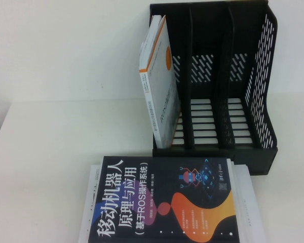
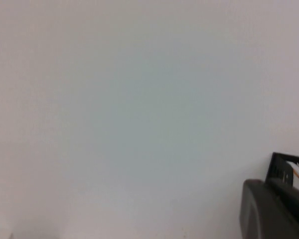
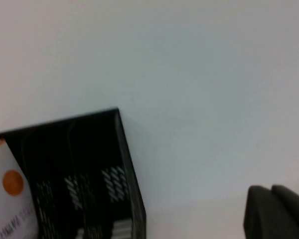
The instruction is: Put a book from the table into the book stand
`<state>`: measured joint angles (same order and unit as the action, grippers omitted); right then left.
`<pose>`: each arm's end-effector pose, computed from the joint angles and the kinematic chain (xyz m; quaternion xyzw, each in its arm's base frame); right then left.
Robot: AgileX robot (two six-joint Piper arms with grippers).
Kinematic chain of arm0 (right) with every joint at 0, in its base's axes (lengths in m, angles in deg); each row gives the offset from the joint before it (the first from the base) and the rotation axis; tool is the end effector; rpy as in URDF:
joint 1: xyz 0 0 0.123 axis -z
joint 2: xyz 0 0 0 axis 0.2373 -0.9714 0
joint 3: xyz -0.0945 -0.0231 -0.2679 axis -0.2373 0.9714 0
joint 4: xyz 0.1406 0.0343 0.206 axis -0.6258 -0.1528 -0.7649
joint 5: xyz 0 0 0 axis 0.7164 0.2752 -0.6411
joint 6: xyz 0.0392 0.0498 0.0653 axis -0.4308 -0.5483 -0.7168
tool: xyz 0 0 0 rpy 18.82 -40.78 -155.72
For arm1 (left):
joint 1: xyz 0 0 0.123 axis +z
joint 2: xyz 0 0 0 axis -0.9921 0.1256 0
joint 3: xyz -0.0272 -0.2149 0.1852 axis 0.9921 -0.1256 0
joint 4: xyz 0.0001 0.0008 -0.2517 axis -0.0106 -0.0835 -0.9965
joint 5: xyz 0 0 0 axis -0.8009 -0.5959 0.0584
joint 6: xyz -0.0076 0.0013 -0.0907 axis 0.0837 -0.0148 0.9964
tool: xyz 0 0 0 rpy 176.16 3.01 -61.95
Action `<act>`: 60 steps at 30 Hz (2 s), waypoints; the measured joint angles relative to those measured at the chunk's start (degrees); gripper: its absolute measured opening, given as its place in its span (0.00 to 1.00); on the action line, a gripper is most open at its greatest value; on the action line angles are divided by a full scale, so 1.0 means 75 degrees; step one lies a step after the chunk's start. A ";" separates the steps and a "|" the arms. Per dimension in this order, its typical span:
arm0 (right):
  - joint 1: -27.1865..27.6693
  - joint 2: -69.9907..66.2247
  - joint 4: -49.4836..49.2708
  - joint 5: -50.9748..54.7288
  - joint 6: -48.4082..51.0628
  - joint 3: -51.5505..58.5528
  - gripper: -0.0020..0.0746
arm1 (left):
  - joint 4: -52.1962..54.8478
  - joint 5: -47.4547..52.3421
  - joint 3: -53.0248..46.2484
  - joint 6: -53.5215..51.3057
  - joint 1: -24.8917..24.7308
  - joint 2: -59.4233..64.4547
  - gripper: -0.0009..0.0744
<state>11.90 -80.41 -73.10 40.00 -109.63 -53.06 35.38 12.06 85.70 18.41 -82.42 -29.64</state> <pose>0.0329 -0.0035 0.3040 0.0724 0.6491 0.0708 0.7539 0.0350 -0.0010 0.3096 -0.0944 0.5977 -0.1298 0.7855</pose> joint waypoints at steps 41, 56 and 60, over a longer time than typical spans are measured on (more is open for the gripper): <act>-0.2413 -1.1094 -0.7939 0.2452 0.7610 -0.2893 0.03 | -0.3947 0.3690 0.1635 -0.1907 0.0000 0.6990 0.01; -0.2413 -1.1754 -0.7732 0.2855 0.7610 -0.3398 0.03 | -0.4080 0.3582 0.1635 -0.2000 0.0000 0.6990 0.01; -0.2413 -1.1754 -0.7732 0.2890 0.7610 -0.3490 0.03 | -0.4096 0.3582 0.1635 -0.2000 0.0000 0.6990 0.01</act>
<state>-6.20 -168.56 -131.09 61.67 -52.56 -79.24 4.66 38.92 97.96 3.41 -82.42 22.79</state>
